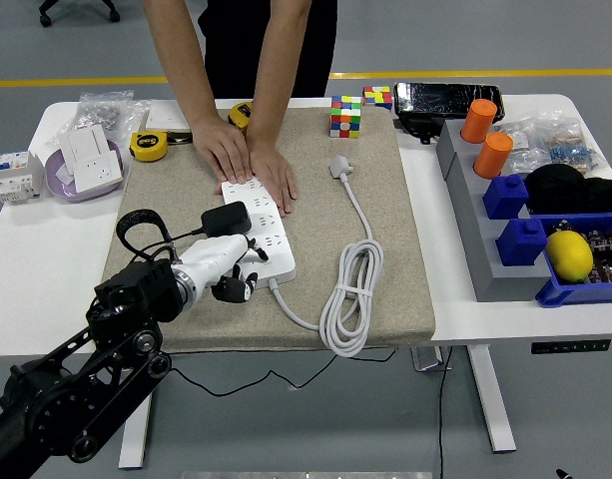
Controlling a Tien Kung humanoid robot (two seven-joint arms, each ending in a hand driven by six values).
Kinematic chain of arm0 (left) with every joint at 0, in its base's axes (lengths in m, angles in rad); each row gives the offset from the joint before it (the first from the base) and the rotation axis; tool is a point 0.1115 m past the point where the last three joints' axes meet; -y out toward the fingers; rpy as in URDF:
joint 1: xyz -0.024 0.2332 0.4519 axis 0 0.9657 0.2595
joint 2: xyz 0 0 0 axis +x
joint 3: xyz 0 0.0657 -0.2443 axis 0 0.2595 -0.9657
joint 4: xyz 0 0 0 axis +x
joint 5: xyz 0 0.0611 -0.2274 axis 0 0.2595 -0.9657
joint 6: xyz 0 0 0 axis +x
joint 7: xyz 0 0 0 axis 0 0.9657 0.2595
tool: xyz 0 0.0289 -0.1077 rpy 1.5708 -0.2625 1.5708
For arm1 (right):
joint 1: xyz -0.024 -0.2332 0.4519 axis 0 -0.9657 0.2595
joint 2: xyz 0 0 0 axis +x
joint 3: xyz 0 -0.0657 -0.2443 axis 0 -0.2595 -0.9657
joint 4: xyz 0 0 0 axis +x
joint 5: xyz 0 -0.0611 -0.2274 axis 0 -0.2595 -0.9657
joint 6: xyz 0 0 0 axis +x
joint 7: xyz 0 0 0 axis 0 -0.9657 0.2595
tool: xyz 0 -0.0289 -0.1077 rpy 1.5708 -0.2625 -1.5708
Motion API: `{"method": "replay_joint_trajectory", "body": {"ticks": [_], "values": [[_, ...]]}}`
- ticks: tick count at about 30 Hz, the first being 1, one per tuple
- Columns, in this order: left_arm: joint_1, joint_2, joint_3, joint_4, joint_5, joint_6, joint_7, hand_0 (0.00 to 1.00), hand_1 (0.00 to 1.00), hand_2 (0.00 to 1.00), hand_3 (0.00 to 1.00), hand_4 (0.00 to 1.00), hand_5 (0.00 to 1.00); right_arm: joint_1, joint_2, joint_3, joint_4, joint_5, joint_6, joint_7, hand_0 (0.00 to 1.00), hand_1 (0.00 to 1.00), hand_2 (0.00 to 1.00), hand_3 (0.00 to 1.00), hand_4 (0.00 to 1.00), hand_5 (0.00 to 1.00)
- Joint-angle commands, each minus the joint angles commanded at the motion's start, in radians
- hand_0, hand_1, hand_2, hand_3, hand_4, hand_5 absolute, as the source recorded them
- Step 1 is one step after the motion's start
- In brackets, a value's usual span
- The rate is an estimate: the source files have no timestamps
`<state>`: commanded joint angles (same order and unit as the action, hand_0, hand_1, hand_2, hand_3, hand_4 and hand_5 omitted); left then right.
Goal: Pick up the plug,place it near the board,insert it into the board,press the button
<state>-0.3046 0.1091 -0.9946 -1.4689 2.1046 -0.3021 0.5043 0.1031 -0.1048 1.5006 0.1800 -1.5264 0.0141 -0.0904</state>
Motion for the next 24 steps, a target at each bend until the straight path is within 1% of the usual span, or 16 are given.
{"method": "replay_joint_trajectory", "body": {"ticks": [6,14,24], "values": [[0.003,-0.001,0.003,0.011,0.0,-0.002,0.001,0.166,0.04,0.158,0.744,0.423,0.085,0.0,0.0,0.0,0.0,0.0,0.0,0.0,0.84,0.753,0.74,0.773,0.998,0.885],[0.001,-0.009,0.006,0.027,0.008,0.022,-0.011,0.165,0.04,0.158,0.746,0.422,0.083,0.001,-0.001,-0.003,0.0,0.0,0.0,-0.001,0.84,0.752,0.74,0.772,0.998,0.884],[0.003,-0.014,0.009,0.029,0.014,0.028,-0.014,0.165,0.039,0.157,0.742,0.423,0.08,-0.003,-0.001,-0.005,0.0,-0.001,0.0,-0.001,0.84,0.753,0.739,0.772,0.998,0.884]]}}
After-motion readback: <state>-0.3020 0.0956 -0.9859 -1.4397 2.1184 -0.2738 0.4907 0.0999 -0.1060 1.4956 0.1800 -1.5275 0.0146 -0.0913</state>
